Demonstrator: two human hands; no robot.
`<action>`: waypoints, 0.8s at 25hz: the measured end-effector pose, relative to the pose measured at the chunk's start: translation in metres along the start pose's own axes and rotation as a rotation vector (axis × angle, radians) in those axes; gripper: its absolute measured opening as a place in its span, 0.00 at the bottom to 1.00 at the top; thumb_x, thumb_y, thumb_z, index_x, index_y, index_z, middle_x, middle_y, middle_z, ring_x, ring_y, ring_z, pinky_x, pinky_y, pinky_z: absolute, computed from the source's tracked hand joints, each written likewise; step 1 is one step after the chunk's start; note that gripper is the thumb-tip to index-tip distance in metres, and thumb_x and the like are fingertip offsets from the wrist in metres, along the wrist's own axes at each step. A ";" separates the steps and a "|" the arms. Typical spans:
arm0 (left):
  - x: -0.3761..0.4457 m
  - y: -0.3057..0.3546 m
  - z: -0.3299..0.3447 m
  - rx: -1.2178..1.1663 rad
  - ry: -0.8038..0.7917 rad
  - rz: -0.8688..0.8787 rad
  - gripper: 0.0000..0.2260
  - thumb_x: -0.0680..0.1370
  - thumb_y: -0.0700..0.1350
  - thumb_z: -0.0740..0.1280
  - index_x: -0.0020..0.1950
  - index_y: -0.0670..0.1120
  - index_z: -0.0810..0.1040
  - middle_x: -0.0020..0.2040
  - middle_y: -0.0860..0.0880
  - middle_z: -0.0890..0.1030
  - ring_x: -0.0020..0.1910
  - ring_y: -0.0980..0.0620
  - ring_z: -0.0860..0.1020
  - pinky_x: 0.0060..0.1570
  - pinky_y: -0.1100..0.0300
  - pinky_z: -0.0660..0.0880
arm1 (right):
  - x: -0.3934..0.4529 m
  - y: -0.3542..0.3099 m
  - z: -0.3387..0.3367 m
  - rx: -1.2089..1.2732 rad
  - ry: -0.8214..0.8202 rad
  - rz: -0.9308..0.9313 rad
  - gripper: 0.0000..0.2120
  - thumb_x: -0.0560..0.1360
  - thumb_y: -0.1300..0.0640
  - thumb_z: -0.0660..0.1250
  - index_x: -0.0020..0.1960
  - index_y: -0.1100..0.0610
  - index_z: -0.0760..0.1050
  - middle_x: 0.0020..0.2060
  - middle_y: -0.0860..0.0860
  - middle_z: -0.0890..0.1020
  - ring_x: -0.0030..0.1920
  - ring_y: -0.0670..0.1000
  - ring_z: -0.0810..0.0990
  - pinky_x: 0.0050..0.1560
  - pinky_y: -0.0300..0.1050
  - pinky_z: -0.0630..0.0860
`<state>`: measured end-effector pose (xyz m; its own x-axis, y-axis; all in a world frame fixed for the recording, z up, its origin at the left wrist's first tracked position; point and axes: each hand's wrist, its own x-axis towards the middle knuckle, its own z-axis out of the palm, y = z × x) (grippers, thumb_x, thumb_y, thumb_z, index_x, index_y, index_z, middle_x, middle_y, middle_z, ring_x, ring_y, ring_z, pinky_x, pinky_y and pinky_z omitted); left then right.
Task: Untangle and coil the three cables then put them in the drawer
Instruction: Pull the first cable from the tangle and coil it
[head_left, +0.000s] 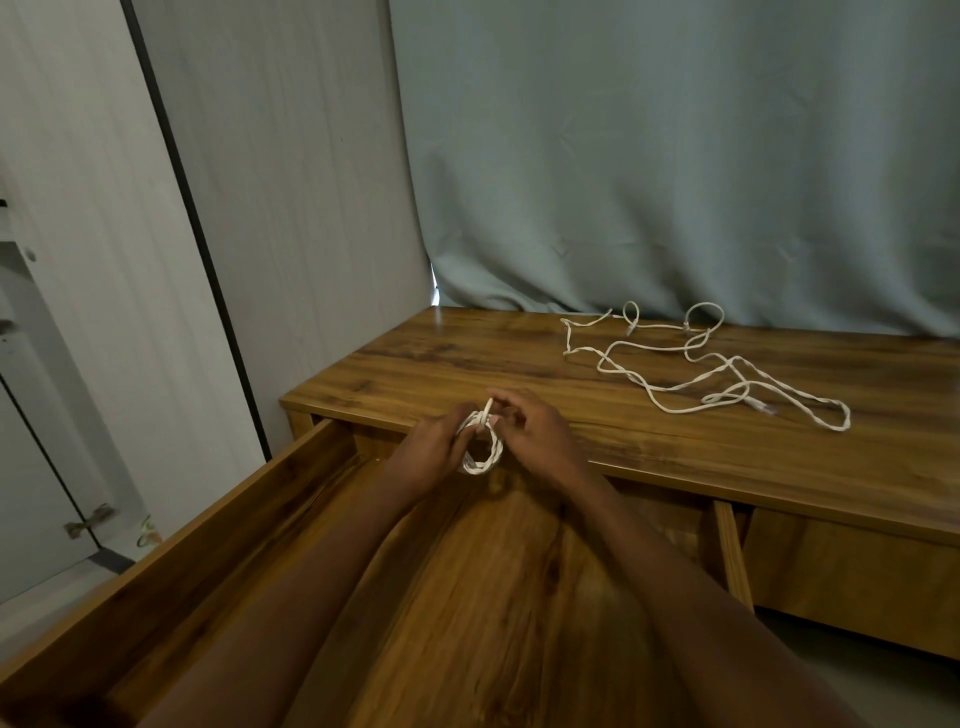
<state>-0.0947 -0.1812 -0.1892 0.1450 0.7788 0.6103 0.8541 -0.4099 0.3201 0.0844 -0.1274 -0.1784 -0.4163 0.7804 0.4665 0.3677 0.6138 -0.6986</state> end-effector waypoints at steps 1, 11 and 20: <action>0.000 -0.002 0.000 0.006 -0.002 -0.004 0.13 0.84 0.48 0.62 0.67 0.47 0.74 0.47 0.50 0.84 0.40 0.57 0.81 0.39 0.65 0.74 | -0.001 0.000 0.000 -0.072 -0.056 -0.006 0.23 0.78 0.48 0.68 0.72 0.45 0.71 0.63 0.44 0.76 0.58 0.45 0.78 0.59 0.51 0.78; 0.004 0.000 -0.010 -0.023 0.025 0.056 0.14 0.83 0.47 0.63 0.67 0.45 0.77 0.49 0.49 0.85 0.40 0.61 0.79 0.41 0.73 0.71 | -0.004 -0.007 0.000 -0.025 -0.051 0.020 0.24 0.74 0.46 0.69 0.70 0.43 0.71 0.66 0.42 0.72 0.60 0.42 0.77 0.58 0.50 0.78; 0.013 0.013 -0.021 -0.143 0.074 -0.036 0.14 0.83 0.49 0.63 0.67 0.46 0.77 0.53 0.50 0.84 0.47 0.57 0.82 0.46 0.67 0.76 | -0.005 -0.020 0.000 0.023 0.124 -0.067 0.19 0.74 0.51 0.67 0.64 0.49 0.78 0.52 0.44 0.85 0.49 0.43 0.82 0.50 0.47 0.81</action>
<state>-0.0917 -0.1862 -0.1620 0.0745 0.7592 0.6465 0.7773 -0.4503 0.4393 0.0797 -0.1435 -0.1667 -0.3325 0.7474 0.5752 0.3231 0.6632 -0.6751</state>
